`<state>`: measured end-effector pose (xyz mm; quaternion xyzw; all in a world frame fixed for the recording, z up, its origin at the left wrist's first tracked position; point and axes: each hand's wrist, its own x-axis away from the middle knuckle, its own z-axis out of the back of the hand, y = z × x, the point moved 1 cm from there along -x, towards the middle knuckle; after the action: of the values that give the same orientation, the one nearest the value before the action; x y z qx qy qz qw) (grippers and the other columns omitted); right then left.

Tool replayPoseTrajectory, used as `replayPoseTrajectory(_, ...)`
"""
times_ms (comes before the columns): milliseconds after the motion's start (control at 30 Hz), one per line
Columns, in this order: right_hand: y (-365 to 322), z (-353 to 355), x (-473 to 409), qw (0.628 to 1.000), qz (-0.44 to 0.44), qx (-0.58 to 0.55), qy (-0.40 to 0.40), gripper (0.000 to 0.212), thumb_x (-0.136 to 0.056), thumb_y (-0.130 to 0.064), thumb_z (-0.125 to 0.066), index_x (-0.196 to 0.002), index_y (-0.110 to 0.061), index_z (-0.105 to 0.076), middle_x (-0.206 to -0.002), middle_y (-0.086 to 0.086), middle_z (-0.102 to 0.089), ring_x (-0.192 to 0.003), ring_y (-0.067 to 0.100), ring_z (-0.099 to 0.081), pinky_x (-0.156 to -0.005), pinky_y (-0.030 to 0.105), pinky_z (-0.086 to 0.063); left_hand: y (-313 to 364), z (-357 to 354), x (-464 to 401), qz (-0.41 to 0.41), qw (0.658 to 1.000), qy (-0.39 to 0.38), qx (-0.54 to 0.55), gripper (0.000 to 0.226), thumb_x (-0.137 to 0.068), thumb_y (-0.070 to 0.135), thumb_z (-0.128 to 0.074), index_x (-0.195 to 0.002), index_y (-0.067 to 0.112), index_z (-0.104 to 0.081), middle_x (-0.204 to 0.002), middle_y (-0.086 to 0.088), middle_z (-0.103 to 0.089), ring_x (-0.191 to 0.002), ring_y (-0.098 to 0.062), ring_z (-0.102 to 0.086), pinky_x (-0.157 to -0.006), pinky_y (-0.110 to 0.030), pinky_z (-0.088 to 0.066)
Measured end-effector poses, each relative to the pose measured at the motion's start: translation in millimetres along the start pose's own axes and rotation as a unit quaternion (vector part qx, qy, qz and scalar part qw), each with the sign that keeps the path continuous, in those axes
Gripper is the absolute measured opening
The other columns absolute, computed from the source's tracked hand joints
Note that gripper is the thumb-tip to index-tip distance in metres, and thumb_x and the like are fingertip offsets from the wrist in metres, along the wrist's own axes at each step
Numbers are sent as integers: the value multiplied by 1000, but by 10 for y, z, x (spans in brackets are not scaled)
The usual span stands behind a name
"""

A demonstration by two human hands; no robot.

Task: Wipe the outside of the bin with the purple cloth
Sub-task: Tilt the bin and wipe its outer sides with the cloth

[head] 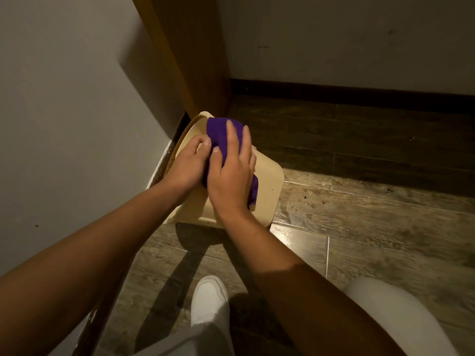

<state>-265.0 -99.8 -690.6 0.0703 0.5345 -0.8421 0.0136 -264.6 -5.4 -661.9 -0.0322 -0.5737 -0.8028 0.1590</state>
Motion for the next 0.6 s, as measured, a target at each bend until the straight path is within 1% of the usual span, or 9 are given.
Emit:
replayPoseTrajectory(67, 17, -123, 79, 999, -5, 36, 6, 51, -108, -41, -34, -158, -33, -37, -170, 4, -25, -154, 30, -23, -120, 55, -29, 1, -7, -7, -6, 1000, -4, 4, 32, -108, 36, -38, -128, 25, -60, -119, 1, -71, -110, -12, -68, -98, -42, -55)
replayPoseTrajectory(167, 177, -193, 104, 996, -16, 86, 6, 53, -107, -46, -29, -159, -34, -35, -169, 3, -29, -157, 30, -15, -123, 59, -14, -32, -33, 6, -27, 1000, 10, -8, 31, -108, 32, -39, -125, 23, -64, -114, 6, -72, -107, -8, -68, -94, -35, -56)
replayPoseTrajectory(233, 313, -199, 80, 992, -3, 124, 8, 54, -107, -47, -31, -158, -32, -36, -168, 5, -32, -157, 33, -17, -122, 61, -12, -59, -53, 6, -36, 999, 33, -14, 29, -108, 32, -39, -116, 25, -66, -103, 19, -72, -98, 2, -67, -78, -18, -55)
replayPoseTrajectory(267, 373, -198, 65, 991, 0, 135, 10, 55, -106, -48, -31, -158, -32, -37, -167, 6, -34, -156, 34, -19, -121, 62, -12, -63, -57, 7, -39, 998, 49, -21, 27, -108, 32, -39, -110, 30, -66, -96, 28, -71, -94, 8, -66, -70, -10, -53)
replayPoseTrajectory(367, 554, -208, 31, 988, -24, 152, 12, 57, -104, -51, -27, -157, -34, -38, -166, 6, -36, -155, 34, -21, -119, 64, -17, -73, -45, 17, -24, 996, 83, -37, 21, -108, 40, -39, -100, 43, -58, -89, 43, -62, -90, 20, -60, -58, 0, -45)
replayPoseTrajectory(433, 701, -201, 14, 985, -48, 165, 6, 58, -103, -53, -26, -157, -35, -36, -166, 6, -35, -155, 34, -21, -118, 65, -18, -107, -12, 16, -11, 994, 100, -45, 19, -106, 47, -38, -100, 45, -56, -88, 46, -59, -87, 23, -57, -53, -3, -47)
replayPoseTrajectory(467, 788, -182, 6, 983, -62, 175, 4, 58, -103, -53, -25, -157, -36, -36, -166, 6, -35, -155, 35, -21, -118, 66, -19, -127, 5, 16, -3, 993, 107, -48, 20, -105, 49, -37, -100, 46, -55, -88, 47, -58, -85, 24, -56, -54, -6, -48)
replayPoseTrajectory(533, 972, -130, -9, 976, -95, 197, -2, 57, -103, -52, -26, -158, -36, -34, -167, 6, -32, -155, 35, -20, -118, 67, -21, -166, 44, 16, 12, 992, 117, -52, 21, -104, 53, -35, -101, 47, -55, -87, 49, -57, -82, 27, -53, -64, -17, -43)
replayPoseTrajectory(600, 1149, -68, -11, 969, -121, 214, -6, 57, -104, -51, -26, -159, -36, -31, -168, 6, -30, -155, 36, -19, -116, 68, -23, -188, 73, 8, 20, 991, 120, -52, 23, -103, 52, -35, -103, 46, -57, -87, 48, -57, -81, 27, -52, -68, -21, -39)
